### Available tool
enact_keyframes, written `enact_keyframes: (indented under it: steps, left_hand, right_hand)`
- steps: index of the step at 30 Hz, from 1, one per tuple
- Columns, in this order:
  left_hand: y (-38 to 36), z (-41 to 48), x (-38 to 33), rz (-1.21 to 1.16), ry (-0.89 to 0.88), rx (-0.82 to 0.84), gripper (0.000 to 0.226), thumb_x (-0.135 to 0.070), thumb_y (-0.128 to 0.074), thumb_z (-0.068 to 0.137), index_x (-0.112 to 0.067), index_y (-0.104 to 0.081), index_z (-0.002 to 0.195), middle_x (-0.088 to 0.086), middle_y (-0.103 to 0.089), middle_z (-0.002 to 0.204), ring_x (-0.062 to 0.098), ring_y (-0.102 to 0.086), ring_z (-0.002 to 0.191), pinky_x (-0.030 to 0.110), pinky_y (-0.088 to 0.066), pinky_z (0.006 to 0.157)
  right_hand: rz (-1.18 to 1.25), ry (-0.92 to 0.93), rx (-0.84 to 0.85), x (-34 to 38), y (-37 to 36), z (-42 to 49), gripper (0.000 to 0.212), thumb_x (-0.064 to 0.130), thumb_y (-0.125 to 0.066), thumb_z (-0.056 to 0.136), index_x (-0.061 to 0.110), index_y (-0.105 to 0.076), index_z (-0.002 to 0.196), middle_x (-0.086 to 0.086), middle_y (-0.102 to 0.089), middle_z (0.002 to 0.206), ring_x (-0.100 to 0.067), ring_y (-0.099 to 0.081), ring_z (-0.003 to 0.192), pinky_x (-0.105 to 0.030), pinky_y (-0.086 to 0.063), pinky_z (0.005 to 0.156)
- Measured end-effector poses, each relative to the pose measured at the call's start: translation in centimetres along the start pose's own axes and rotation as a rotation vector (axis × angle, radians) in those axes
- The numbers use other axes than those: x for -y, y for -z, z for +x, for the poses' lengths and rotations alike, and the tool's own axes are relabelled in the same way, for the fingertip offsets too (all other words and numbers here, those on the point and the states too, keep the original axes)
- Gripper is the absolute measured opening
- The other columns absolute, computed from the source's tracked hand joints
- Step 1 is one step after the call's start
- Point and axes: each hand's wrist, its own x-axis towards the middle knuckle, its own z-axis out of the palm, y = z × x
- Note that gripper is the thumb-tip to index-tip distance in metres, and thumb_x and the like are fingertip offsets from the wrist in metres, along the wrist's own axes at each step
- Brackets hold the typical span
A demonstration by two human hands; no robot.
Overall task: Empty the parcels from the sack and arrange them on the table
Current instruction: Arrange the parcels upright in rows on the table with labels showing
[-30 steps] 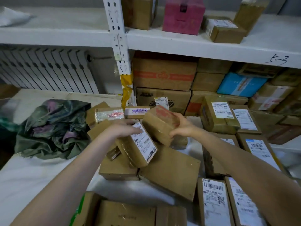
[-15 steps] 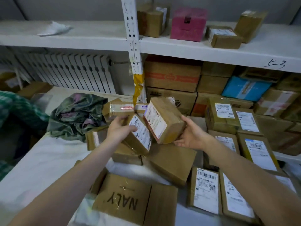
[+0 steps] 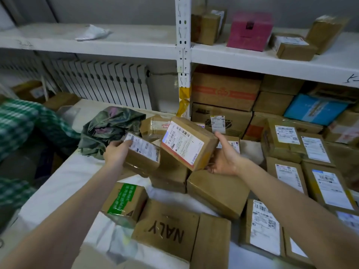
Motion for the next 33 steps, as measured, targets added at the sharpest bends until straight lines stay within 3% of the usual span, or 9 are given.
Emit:
enact_keyframes:
  steps: [4,7,10,15,19,21,23,29,33]
  left_hand:
    - [0.5,1.6,1.3,-0.004,0.11,0.129,0.041,-0.031,-0.068,0.086,-0.016,-0.052,0.12,0.007,-0.048,0.114,0.03,-0.049,0.101,0.04,-0.044,0.085]
    - [1.1,3.6,2.2,0.062,0.02,0.112,0.037,-0.036,-0.066,0.082,-0.012,-0.061,0.109,0.012,-0.06,0.115,0.034,-0.056,0.106,0.043,-0.046,0.097]
    - [1.1,5.2,2.7,0.275,-0.102,0.125,0.035,-0.03,-0.059,0.078,-0.008,-0.062,0.105,0.012,-0.062,0.093,0.037,-0.059,0.097,0.043,-0.05,0.084]
    - [-1.2,6.2,2.9,0.512,-0.388,0.278,0.048,-0.031,-0.058,0.069,-0.019,-0.065,0.115,0.01,-0.063,0.114,0.033,-0.059,0.107,0.041,-0.05,0.09]
    - [-1.8,3.5,1.1,0.532,-0.644,0.431,0.042,-0.003,-0.053,0.081,-0.016,-0.062,0.121,0.009,-0.057,0.126,0.024,-0.048,0.121,0.03,-0.04,0.097]
    - [-2.1,2.6,0.8,0.553,-0.746,0.483,0.044,0.0,-0.052,0.084,-0.016,-0.06,0.123,0.006,-0.052,0.129,0.021,-0.045,0.124,0.03,-0.039,0.1]
    - [-2.6,1.7,0.4,0.569,-0.795,0.521,0.04,-0.002,-0.052,0.087,-0.015,-0.059,0.125,0.004,-0.05,0.13,0.02,-0.044,0.126,0.032,-0.038,0.104]
    - [-5.2,-1.4,-0.8,0.589,-0.946,0.565,0.031,-0.009,-0.058,0.089,-0.021,-0.064,0.117,0.0,-0.051,0.127,0.016,-0.046,0.123,0.022,-0.034,0.101]
    - [-7.6,-4.1,-1.8,0.555,-1.051,0.69,0.025,-0.007,-0.057,0.089,-0.017,-0.067,0.11,0.001,-0.054,0.116,0.013,-0.051,0.11,0.014,-0.037,0.09]
  right_hand:
    - [0.093,-0.014,-0.057,-0.6,-1.4,1.2,0.081,0.086,-0.038,0.074,0.021,-0.063,0.116,-0.01,-0.065,0.106,-0.024,-0.056,0.095,-0.031,-0.044,0.074]
    - [0.112,-0.036,-0.091,-1.2,-3.2,2.7,0.088,0.089,-0.029,0.073,0.026,-0.058,0.127,-0.009,-0.065,0.121,-0.027,-0.059,0.104,-0.032,-0.045,0.076]
    - [0.164,-0.089,-0.125,-2.0,-5.8,4.1,0.091,0.089,-0.027,0.074,0.024,-0.055,0.131,-0.013,-0.065,0.124,-0.032,-0.061,0.11,-0.033,-0.052,0.073]
    - [0.129,-0.184,-0.124,-3.7,-7.1,5.4,0.086,0.081,-0.026,0.084,0.013,-0.048,0.133,-0.023,-0.056,0.133,-0.039,-0.057,0.116,-0.042,-0.048,0.097]
    - [-0.404,-0.136,-0.428,-4.3,-8.1,5.8,0.053,0.042,-0.039,0.101,0.001,-0.049,0.133,-0.022,-0.061,0.123,-0.031,-0.064,0.103,-0.033,-0.05,0.084]
    - [-0.634,0.006,-0.571,-4.3,-7.9,5.7,0.026,0.027,-0.05,0.099,0.007,-0.06,0.114,-0.016,-0.065,0.103,-0.02,-0.062,0.081,-0.024,-0.049,0.064]
    - [-0.735,0.056,-0.617,-4.0,-6.7,5.4,0.014,0.024,-0.055,0.097,0.014,-0.064,0.101,-0.007,-0.064,0.096,-0.018,-0.062,0.082,-0.022,-0.048,0.062]
    - [-1.095,0.147,-0.774,-4.0,-1.4,3.3,0.034,0.013,-0.063,0.087,0.014,-0.062,0.121,-0.006,-0.063,0.121,-0.019,-0.059,0.111,-0.029,-0.051,0.089]
    - [-1.327,-0.112,-0.594,-4.2,1.4,2.2,0.102,0.052,-0.084,0.059,0.019,-0.037,0.143,-0.005,-0.045,0.144,-0.024,-0.047,0.128,-0.036,-0.047,0.099]
